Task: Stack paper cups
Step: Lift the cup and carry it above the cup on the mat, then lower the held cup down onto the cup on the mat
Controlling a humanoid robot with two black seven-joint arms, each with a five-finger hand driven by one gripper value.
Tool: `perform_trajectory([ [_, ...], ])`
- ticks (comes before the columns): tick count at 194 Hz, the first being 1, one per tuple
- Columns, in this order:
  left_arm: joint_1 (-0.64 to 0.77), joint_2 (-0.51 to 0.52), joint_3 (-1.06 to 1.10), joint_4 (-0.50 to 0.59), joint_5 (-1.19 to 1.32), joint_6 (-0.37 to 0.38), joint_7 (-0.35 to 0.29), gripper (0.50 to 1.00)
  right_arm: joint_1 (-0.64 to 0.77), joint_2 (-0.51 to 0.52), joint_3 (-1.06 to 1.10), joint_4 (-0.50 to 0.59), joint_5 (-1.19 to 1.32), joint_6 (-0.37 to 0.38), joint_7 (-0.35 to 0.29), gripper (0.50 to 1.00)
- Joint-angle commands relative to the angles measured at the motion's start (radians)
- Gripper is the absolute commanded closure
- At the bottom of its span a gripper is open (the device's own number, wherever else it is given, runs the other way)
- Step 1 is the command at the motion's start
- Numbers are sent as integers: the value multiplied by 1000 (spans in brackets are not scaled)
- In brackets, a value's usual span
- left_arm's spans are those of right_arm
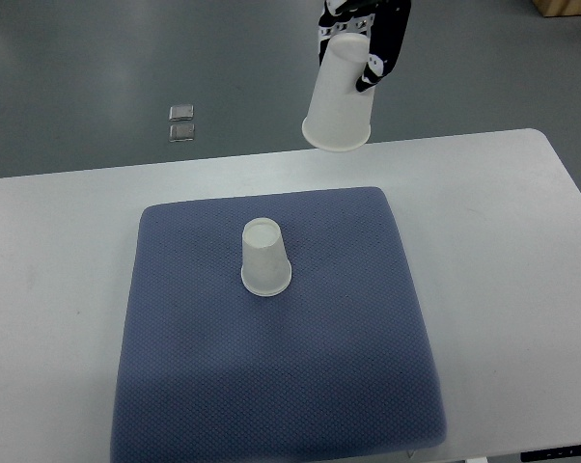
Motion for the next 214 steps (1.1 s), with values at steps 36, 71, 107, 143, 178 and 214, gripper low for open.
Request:
perform_trajectory([
  [36, 0, 0, -1, 0, 0, 0, 0, 500, -3, 255, -9, -14, 127, -103, -2, 836],
  [71, 1, 0, -3, 0, 0, 0, 0, 500, -45, 278, -33, -28, 123, -148, -5, 834],
  [107, 1, 0, -1, -1, 0, 0, 0, 500, -68, 278, -78, -28, 121, -171, -6, 834],
  [143, 1, 0, -1, -1, 0, 0, 0, 500, -83, 278, -82, -28, 131, -180, -15, 826],
  [178, 0, 0, -3, 0, 0, 0, 0, 500, -105, 278, -81, -26, 135, -197, -15, 824],
  [214, 1, 0, -1, -1, 0, 0, 0, 500, -131, 278, -79, -25, 172, -207, -15, 824],
])
